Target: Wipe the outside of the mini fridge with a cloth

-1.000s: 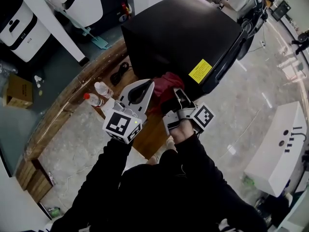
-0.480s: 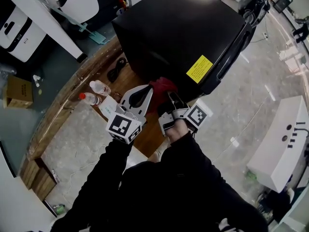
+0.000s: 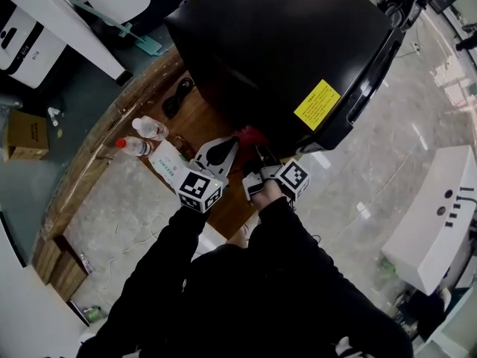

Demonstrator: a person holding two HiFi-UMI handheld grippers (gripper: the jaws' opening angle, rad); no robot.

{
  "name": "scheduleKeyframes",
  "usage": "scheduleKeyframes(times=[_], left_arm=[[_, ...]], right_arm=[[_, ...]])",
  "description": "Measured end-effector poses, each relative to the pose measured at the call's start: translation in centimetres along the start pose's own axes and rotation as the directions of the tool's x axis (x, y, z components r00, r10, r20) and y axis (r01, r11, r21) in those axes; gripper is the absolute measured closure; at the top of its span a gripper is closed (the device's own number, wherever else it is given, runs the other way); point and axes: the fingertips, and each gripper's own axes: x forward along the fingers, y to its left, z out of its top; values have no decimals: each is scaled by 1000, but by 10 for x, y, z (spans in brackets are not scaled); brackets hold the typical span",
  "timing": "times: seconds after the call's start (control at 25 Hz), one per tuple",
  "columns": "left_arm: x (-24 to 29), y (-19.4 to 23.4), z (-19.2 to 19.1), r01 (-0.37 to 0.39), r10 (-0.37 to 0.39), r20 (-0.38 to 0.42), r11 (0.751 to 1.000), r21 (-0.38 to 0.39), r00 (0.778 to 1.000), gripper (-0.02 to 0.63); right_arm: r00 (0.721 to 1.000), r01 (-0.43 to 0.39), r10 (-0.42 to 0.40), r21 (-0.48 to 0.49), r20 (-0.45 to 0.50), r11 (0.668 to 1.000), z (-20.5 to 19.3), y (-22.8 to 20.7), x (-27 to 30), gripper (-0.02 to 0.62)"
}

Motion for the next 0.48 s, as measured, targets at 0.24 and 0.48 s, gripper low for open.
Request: scheduleKeyframes(times=[0.24,0.48], left_arm=[[9,8,-51,1,-2,-99,1000,-11,995,600],[2,9,-64,-15,7,-111,997,-72,994,600]], right_arm=[[996,87,-87,4,4,996,3,-70,13,580],[979,205,-205,-9,7,979,6,-126,12,580]])
